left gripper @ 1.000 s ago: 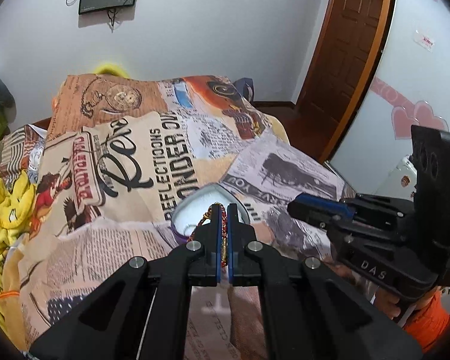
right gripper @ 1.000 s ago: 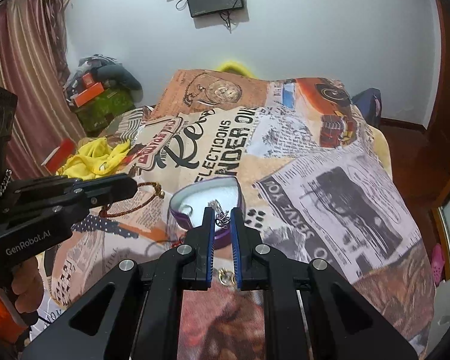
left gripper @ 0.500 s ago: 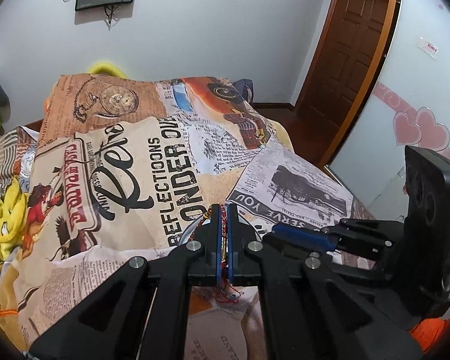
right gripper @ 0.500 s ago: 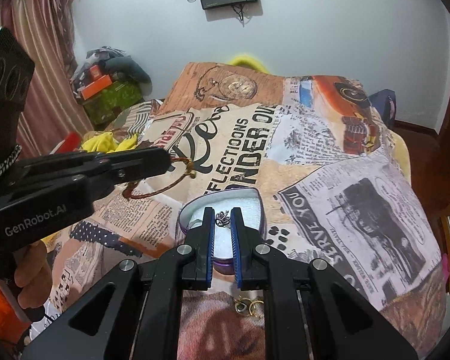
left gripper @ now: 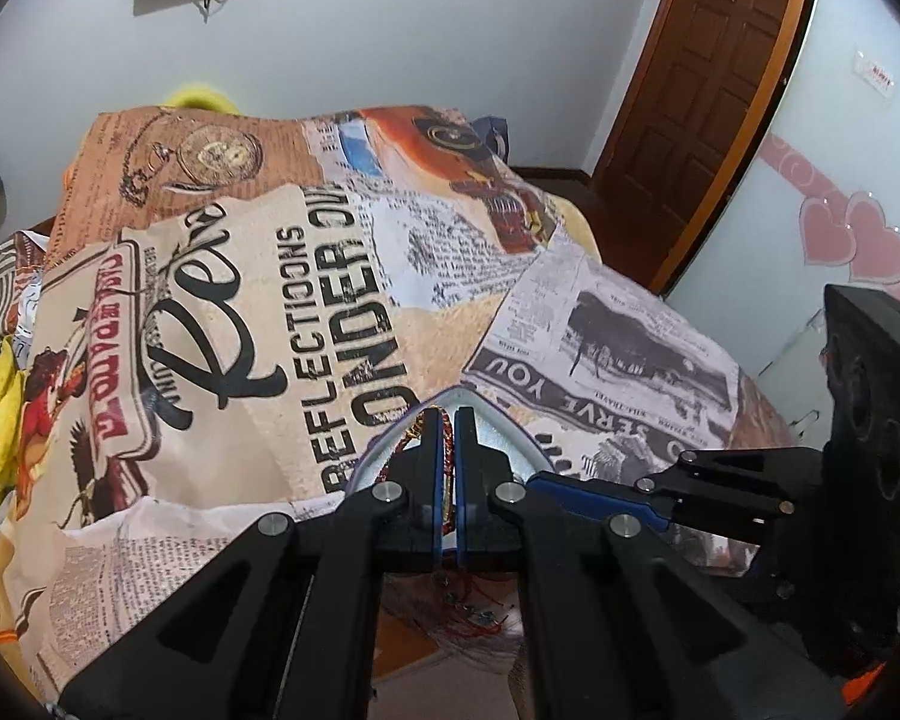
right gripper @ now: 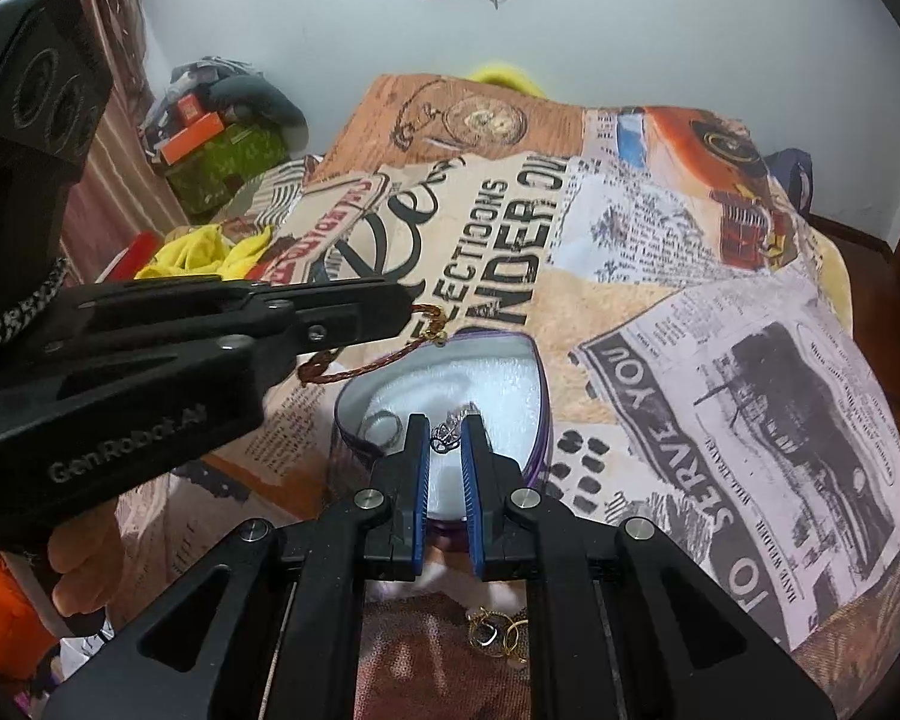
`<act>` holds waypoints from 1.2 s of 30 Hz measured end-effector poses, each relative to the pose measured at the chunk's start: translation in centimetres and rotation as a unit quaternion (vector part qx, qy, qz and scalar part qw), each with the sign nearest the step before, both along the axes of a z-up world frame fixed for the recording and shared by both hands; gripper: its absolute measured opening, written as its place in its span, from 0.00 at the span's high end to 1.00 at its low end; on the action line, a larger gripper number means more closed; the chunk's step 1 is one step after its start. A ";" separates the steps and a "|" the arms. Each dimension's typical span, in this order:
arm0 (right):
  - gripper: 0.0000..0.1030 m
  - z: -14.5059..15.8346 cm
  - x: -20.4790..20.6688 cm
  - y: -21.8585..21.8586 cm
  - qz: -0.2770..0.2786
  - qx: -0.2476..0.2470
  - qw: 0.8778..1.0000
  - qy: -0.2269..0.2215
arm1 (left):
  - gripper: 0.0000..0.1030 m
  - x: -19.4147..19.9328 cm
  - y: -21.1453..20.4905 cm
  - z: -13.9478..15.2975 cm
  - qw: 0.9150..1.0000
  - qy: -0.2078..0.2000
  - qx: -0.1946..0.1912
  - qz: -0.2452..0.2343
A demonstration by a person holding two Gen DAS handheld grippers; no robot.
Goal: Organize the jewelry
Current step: 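Lower both tools into the tin and open them to release the items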
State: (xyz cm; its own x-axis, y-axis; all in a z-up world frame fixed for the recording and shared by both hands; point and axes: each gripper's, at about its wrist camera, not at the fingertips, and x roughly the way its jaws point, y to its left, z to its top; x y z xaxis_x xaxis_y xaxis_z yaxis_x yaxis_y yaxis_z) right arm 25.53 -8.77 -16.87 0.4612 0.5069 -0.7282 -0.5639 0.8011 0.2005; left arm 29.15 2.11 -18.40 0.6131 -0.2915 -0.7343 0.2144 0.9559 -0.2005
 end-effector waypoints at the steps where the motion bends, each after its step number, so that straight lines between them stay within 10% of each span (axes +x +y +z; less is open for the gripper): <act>1: 0.91 -0.2 -0.1 0.0 0.001 -0.002 1.000 0.002 | 0.99 0.1 -0.1 -0.2 1.000 0.004 0.001 -0.001; 23: 0.90 0.0 -0.4 -0.5 -0.007 -0.017 1.000 0.000 | 0.79 -2.3 -0.1 1.4 0.999 -0.013 0.038 0.019; 29: 0.59 0.9 -1.0 -1.1 -0.019 -0.015 1.000 -0.009 | 0.68 -3.9 0.8 2.8 0.998 -0.030 0.037 0.039; 36: 0.59 2.7 -2.3 -1.7 -0.029 -0.015 0.999 -0.031 | 0.68 -5.7 1.9 4.1 0.997 -0.039 0.034 0.057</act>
